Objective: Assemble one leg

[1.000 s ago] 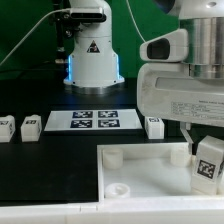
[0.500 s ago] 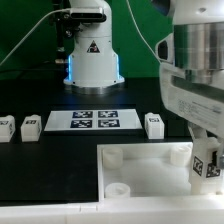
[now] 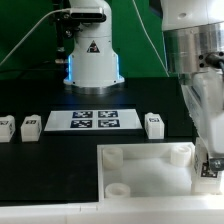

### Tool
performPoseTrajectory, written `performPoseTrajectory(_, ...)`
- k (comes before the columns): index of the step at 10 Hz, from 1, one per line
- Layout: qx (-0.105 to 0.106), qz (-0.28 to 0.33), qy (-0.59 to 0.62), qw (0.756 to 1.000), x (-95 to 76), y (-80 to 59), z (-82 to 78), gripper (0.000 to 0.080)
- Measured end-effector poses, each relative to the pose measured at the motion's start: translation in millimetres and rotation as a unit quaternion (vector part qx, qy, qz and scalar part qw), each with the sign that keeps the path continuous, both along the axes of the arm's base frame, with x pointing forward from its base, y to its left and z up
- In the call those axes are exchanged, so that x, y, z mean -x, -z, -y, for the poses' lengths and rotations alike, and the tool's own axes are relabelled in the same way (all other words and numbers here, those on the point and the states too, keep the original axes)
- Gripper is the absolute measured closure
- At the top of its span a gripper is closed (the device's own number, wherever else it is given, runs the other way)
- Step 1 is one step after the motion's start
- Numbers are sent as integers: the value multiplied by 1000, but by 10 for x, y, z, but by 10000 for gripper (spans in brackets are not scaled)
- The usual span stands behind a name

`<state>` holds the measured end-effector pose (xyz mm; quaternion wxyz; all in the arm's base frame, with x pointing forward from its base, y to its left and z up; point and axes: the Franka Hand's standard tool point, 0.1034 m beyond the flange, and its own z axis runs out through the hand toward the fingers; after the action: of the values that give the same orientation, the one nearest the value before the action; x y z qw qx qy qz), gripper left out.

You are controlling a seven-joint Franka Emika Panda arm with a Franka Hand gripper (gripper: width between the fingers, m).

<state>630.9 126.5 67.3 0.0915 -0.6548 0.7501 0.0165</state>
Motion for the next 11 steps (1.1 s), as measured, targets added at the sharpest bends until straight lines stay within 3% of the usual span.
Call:
performPoseTrajectory(1,0,0,-1,1000,3,6,-1,502)
performPoseTrajectory(2,4,2,-20,1000,2,6,2,300)
performPoseTrajectory(3,27,18,-144,989,-5,2,20,300)
performPoseTrajectory(4,42,26,-233,971,-4,-1,15,180)
performPoseTrajectory(7,60,38,-359,931,0,3,31,151)
performPoseTrajectory(9,78,46,-482,872,-4,7,71,150)
performPoseTrajectory(10,90,45,-548,830,-36,-6,95,150)
performPoseTrajectory(11,110,50,-636,762,-89,-49,84,150)
